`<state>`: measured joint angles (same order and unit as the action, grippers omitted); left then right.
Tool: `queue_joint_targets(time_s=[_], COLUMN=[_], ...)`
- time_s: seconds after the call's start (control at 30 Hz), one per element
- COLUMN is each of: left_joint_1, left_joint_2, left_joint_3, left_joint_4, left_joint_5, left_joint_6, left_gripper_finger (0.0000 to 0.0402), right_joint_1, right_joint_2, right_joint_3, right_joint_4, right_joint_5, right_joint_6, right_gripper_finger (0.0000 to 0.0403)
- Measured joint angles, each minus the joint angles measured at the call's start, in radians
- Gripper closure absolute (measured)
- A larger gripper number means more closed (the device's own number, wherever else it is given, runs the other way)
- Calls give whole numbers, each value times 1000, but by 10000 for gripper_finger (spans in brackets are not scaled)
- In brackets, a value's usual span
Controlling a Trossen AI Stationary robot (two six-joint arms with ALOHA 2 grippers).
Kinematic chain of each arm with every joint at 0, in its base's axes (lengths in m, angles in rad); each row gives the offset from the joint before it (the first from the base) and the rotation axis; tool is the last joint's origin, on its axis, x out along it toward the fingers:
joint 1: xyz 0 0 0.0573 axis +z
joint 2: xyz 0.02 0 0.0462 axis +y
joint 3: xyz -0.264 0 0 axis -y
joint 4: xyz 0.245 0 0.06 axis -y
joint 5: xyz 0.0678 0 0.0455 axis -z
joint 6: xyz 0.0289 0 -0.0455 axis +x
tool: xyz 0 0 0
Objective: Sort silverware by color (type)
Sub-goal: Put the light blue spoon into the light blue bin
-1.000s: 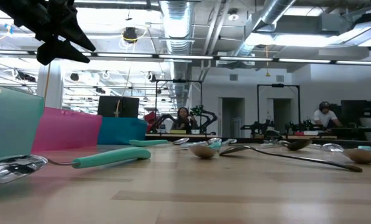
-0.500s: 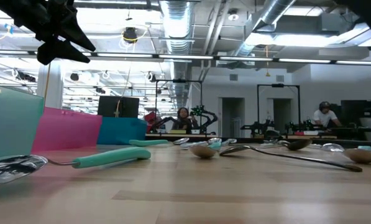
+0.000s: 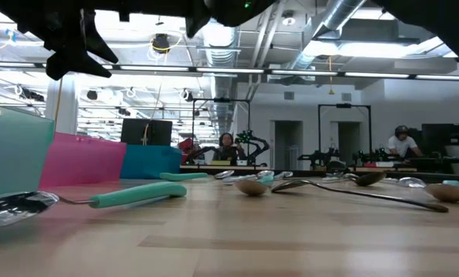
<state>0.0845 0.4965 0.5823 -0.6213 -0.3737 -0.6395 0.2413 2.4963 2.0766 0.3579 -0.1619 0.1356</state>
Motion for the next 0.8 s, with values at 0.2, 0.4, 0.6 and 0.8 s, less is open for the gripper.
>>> queue_joint_targets(time_s=[0.2,0.4,0.6,0.8], left_joint_1=[0,0,0,0], left_joint_2=[0,0,0,0], left_joint_3=[0,0,0,0], left_joint_4=[2,2,1,1], left_joint_5=[-1,-5,-9,-33], left_joint_6=[7,8,8,11], left_gripper_finger=[207,207,207,207], right_joint_1=[3,10,10,5], right_joint_2=[38,61,67,77], right_joint_3=[9,9,9,10], right_joint_4=[-44,-64,-94,-88], right_joint_5=[2,7,7,10], right_joint_6=[14,-4,-15,-38], right_gripper_finger=[336,336,336,336])
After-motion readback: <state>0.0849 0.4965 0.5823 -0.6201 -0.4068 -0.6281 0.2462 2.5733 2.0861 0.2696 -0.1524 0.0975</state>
